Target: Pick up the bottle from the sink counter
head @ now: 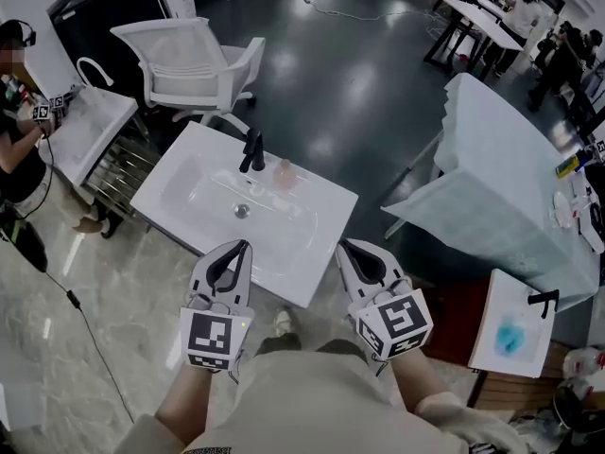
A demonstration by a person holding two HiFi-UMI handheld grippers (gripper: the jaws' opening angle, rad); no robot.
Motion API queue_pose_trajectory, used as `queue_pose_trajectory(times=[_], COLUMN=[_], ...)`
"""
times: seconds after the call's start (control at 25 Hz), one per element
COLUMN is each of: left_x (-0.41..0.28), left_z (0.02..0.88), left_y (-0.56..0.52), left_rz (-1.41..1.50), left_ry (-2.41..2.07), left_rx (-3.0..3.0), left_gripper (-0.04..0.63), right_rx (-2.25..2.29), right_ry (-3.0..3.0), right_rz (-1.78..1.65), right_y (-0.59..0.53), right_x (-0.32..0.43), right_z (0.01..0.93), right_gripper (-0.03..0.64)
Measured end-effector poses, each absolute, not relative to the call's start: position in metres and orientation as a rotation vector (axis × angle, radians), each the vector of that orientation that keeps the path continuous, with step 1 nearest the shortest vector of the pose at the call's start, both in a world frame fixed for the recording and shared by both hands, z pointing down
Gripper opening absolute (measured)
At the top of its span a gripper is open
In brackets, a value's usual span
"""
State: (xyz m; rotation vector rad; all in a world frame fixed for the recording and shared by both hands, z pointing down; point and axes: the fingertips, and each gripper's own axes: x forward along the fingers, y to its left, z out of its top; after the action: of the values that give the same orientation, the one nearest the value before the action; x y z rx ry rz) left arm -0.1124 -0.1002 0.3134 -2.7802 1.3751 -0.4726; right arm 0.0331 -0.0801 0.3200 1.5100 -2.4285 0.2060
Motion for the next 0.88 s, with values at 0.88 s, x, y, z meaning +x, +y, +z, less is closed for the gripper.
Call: queue_pose_trajectory(times=[0.88], left_x=[-0.097], left_z=[0.341], left_y=[-0.174], left_rz=[-0.477], left_ry=[1.597], left_rx=[-2.739], left_gripper=[0.008], right_rx=[1.355], right_ry=[-2.502], right_rz=[0.283], right_y=[-0.170], right_x=[0.055], right_z=[0.354], right_gripper=[-0.003])
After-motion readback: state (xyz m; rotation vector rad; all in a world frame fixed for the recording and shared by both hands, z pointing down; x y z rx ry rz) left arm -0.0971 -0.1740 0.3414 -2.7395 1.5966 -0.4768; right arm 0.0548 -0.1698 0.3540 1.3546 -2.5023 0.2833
